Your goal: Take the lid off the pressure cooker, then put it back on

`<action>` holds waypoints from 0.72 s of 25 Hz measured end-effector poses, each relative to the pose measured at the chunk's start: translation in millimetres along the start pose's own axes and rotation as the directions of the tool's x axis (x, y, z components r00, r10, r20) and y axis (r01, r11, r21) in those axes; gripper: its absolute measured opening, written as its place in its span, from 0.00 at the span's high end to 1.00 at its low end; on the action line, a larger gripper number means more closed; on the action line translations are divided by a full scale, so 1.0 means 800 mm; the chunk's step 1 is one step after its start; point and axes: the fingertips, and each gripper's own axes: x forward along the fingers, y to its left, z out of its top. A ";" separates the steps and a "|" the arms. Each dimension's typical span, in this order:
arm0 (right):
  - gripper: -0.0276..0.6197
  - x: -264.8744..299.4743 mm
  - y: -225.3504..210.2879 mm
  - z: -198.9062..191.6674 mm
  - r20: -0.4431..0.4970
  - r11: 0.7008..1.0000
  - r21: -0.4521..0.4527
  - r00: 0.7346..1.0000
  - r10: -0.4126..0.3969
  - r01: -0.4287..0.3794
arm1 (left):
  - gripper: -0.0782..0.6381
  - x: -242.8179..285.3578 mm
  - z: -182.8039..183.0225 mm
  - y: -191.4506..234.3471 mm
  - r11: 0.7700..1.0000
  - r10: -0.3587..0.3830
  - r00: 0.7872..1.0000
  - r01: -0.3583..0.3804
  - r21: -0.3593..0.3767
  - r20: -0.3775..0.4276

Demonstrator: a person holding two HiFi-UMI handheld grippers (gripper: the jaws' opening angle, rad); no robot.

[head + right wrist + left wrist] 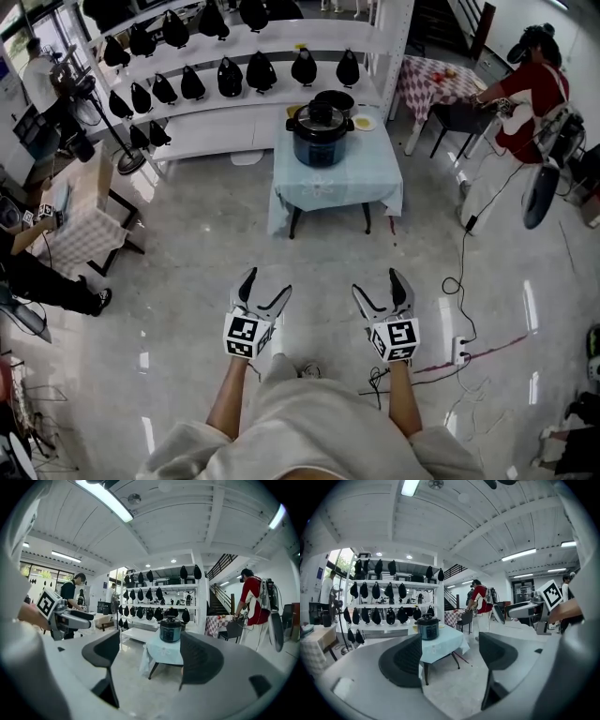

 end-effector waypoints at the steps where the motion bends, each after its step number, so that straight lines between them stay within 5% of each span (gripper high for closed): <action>1: 0.38 0.003 -0.001 0.000 -0.001 1.000 0.000 1.000 0.006 -0.006 | 0.39 0.002 -0.001 0.002 1.000 0.006 1.000 -0.006 -0.003 -0.004; 18: 0.38 0.124 -0.065 -0.012 -0.030 1.000 0.002 1.000 -0.005 0.005 | 0.39 0.141 -0.002 0.066 0.999 -0.022 1.000 0.022 -0.024 -0.007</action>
